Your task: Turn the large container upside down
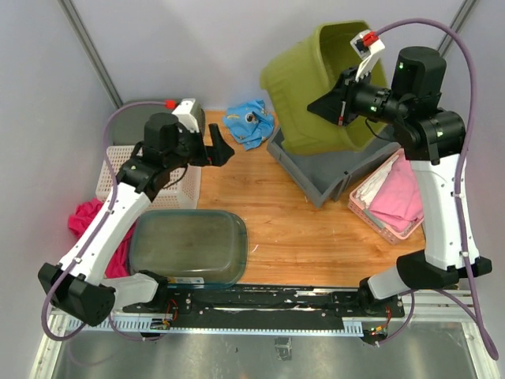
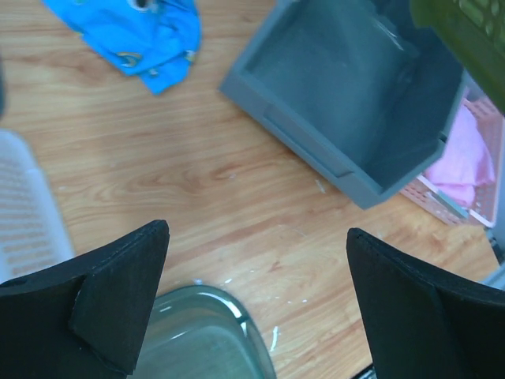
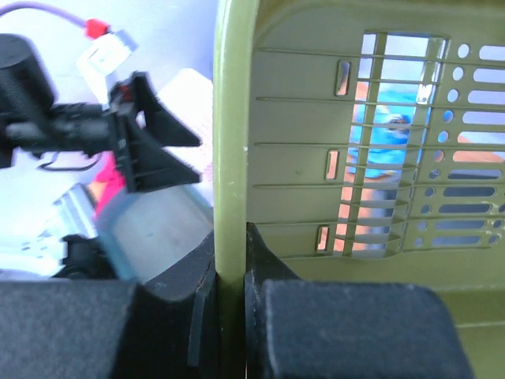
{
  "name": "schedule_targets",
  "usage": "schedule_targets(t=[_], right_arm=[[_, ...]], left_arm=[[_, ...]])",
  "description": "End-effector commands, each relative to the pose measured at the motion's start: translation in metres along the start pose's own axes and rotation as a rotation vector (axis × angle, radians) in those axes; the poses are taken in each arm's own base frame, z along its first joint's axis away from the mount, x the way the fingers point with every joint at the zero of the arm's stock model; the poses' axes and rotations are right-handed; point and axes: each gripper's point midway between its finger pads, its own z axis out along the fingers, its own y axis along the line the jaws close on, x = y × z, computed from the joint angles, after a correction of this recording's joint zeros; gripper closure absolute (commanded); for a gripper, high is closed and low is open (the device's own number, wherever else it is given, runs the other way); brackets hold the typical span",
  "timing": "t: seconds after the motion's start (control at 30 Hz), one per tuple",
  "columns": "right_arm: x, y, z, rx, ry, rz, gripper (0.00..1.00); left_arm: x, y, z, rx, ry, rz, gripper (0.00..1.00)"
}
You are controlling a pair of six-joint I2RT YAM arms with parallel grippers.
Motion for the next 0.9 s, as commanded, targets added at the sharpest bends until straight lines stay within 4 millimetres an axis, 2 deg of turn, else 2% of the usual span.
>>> schedule_targets(t=[0.0, 0.1, 0.2, 0.37, 0.57, 0.7, 0.87], right_arm=[[-0.026, 0.074, -0.003, -0.37, -0.131, -0.073, 0.99], [-0.022, 0.107, -0.007, -0.534, -0.154, -0.106, 1.0], [-0.026, 0.13, -0.007, -0.645, -0.173, -0.111, 0.99], [-0.038, 0.149, -0.001, -0.753, -0.173, -0.033, 0.99], [-0.036, 0.156, 0.018, -0.896, -0.093, 0.116, 0.99], [-0.033, 0.154, 0.033, -0.951, 0.014, 0.288, 0.99], [-0.025, 0.141, 0.059, -0.971, 0.117, 0.493, 0.99]], left_arm=[[-0.007, 0.041, -0.024, -0.147, 0.001, -0.013, 0.01], [-0.018, 0.061, -0.043, -0.218, -0.034, -0.047, 0.01], [-0.033, 0.081, -0.067, -0.314, -0.085, -0.088, 0.01], [-0.046, 0.113, -0.102, -0.506, -0.188, -0.163, 0.01], [-0.049, 0.137, -0.126, -0.648, -0.257, -0.239, 0.01], [-0.054, 0.141, -0.137, -0.691, -0.272, -0.218, 0.01], [-0.059, 0.139, -0.14, -0.689, -0.281, -0.19, 0.01]])
